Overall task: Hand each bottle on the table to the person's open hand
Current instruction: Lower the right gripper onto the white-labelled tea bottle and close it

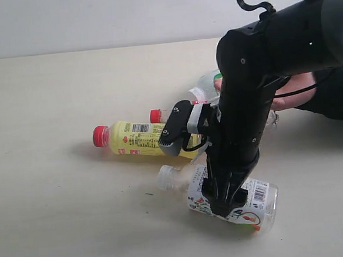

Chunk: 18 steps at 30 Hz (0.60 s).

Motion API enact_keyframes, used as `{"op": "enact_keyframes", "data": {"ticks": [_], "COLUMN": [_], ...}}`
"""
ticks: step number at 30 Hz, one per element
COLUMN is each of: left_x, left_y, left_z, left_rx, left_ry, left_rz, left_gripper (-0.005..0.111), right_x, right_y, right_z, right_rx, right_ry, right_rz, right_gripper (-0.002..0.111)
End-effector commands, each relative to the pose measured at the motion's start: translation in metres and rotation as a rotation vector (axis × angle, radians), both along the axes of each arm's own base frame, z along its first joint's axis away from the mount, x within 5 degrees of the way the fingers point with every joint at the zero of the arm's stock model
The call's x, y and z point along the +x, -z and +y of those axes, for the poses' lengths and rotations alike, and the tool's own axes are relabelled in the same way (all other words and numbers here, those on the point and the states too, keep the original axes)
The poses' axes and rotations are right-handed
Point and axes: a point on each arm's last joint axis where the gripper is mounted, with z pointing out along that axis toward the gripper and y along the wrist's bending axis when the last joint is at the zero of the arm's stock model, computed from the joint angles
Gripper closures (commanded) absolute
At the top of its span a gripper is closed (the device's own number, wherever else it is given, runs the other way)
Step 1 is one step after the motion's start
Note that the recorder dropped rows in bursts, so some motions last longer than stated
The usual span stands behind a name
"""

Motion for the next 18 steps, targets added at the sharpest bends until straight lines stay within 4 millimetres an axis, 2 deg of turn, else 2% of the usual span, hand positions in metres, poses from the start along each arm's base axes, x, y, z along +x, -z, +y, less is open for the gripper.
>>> {"op": "enact_keyframes", "data": {"ticks": [1, 6, 11, 14, 18], "left_x": [0.000, 0.000, 0.000, 0.000, 0.000], "left_y": [0.001, 0.001, 0.001, 0.001, 0.001], "left_z": [0.000, 0.000, 0.000, 0.000, 0.000], "left_rx": [-0.007, -0.007, -0.007, -0.007, -0.007], "left_ry": [0.000, 0.000, 0.000, 0.000, 0.000], "left_rz": [-0.003, -0.003, -0.003, -0.003, -0.003], "left_gripper": [0.107, 0.107, 0.107, 0.107, 0.107], "right_x": [0.002, 0.004, 0.004, 0.003, 0.002], "right_y": [0.014, 0.029, 0.033, 0.032, 0.032], "right_z": [0.003, 0.005, 0.005, 0.005, 0.006], "right_rx": [-0.007, -0.022, -0.026, -0.023, -0.017], "right_ry": [0.002, 0.009, 0.012, 0.022, 0.033], "right_rz": [0.014, 0.038, 0.046, 0.054, 0.067], "right_gripper": [0.031, 0.031, 0.032, 0.042, 0.066]}}
